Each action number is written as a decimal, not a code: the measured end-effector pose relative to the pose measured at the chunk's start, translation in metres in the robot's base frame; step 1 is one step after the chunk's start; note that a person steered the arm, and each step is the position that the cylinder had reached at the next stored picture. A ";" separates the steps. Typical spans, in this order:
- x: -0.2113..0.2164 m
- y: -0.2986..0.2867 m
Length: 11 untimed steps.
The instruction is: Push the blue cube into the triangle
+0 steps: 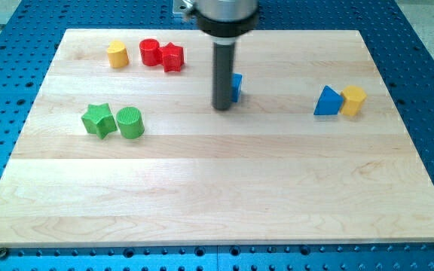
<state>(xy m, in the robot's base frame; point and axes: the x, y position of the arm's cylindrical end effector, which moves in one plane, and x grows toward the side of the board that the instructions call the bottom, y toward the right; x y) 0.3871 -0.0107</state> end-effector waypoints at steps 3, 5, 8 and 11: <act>-0.036 -0.015; -0.032 0.049; 0.004 0.090; 0.020 0.110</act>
